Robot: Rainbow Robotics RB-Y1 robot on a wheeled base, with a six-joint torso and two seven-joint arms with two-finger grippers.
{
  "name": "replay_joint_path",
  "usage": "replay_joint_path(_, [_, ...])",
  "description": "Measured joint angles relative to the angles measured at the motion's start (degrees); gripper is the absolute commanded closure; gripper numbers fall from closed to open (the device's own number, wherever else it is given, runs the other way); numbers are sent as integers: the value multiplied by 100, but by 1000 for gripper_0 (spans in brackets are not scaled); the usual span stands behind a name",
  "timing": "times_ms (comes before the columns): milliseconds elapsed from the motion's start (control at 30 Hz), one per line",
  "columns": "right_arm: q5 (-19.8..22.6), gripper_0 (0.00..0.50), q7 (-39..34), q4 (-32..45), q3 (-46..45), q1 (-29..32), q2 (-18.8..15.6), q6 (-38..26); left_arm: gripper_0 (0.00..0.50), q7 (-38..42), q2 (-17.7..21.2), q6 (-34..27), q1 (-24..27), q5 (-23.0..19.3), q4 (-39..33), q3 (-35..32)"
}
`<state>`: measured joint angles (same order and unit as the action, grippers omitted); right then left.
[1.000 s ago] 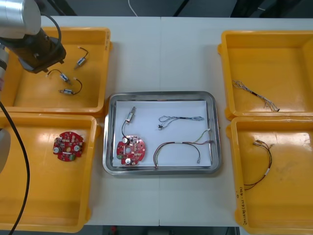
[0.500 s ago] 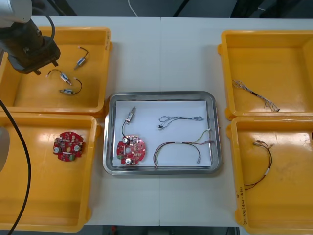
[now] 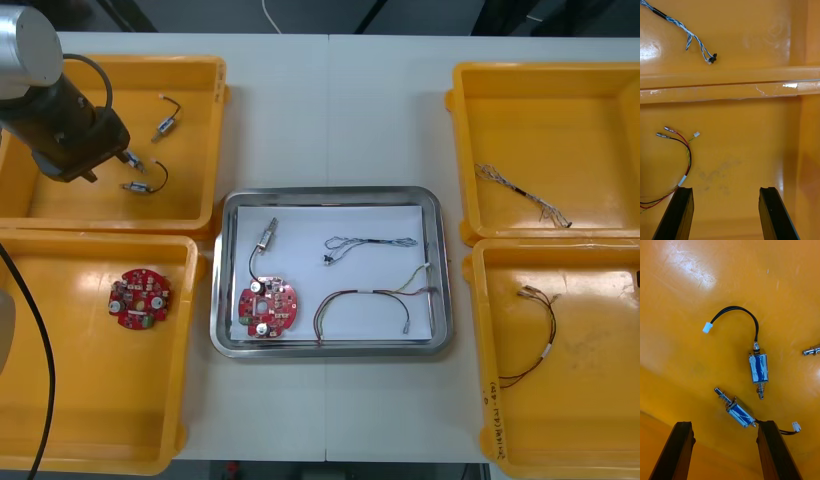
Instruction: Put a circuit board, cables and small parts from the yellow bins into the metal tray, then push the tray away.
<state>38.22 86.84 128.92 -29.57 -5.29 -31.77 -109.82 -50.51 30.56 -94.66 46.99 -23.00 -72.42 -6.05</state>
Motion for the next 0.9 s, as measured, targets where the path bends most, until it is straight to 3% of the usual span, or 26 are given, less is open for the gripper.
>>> replay_joint_path(533, [-51,0,-230,1,10,47,5,0,0,307,-81,1123,-296,-70,238,229])
replay_joint_path(900, [-46,0,-231,1,32,52,6,0,0,370,-91,1335,-296,-164,495,559])
